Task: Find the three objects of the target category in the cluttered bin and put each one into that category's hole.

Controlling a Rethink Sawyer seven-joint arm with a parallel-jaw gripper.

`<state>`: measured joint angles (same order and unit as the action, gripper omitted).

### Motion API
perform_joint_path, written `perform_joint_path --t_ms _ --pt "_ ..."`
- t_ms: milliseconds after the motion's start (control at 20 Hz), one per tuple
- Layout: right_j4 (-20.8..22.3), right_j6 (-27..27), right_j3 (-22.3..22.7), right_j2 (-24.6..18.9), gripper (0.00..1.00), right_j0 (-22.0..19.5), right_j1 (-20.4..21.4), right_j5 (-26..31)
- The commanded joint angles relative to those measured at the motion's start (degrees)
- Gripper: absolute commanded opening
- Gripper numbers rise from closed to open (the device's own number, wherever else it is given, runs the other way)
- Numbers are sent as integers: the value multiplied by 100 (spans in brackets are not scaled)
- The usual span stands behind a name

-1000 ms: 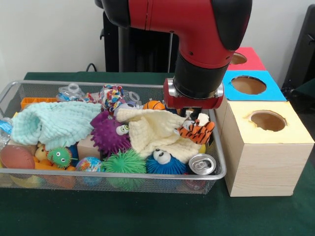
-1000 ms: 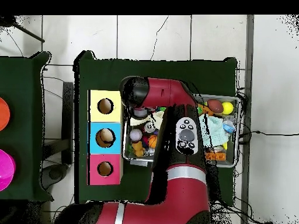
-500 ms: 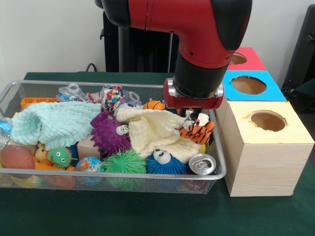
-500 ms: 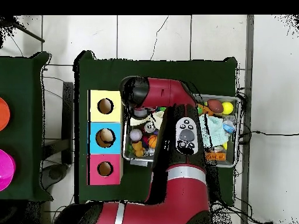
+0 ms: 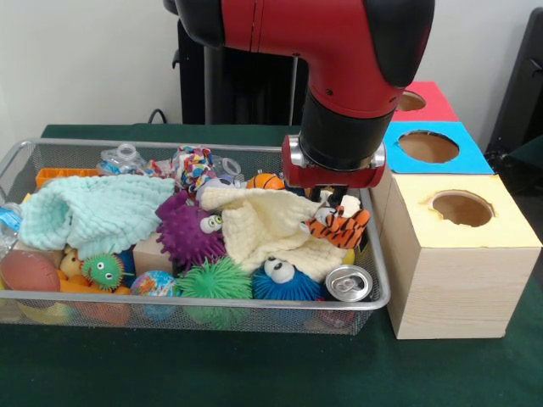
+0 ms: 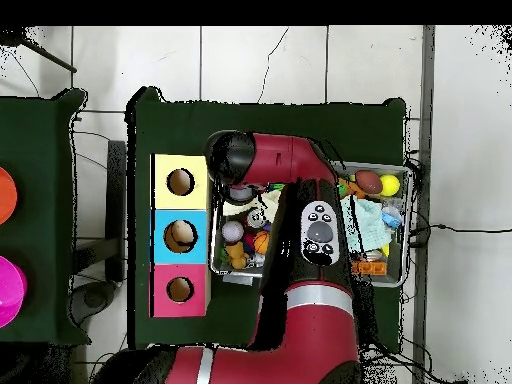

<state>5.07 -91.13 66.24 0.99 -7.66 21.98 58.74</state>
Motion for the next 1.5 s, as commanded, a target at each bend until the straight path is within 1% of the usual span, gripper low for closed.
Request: perform_joint_path --t_ms 50,200,350,500,750,900,1050,1500 --pt "-80 -583 426 -344 0 -13 -137 -13" --pt "-66 -657 601 -318 0 9 -19 -283" --pt "-17 -768 910 -279 0 43 186 -799" --pt "63 -859 1008 -213 0 106 268 -1127" --pt "-9 -820 936 -209 0 104 203 -1010" --pt "-52 -796 798 -209 0 116 131 -863" --pt "-64 -786 739 -219 0 120 86 -846" --pt "-54 -760 783 -211 0 110 113 -849"
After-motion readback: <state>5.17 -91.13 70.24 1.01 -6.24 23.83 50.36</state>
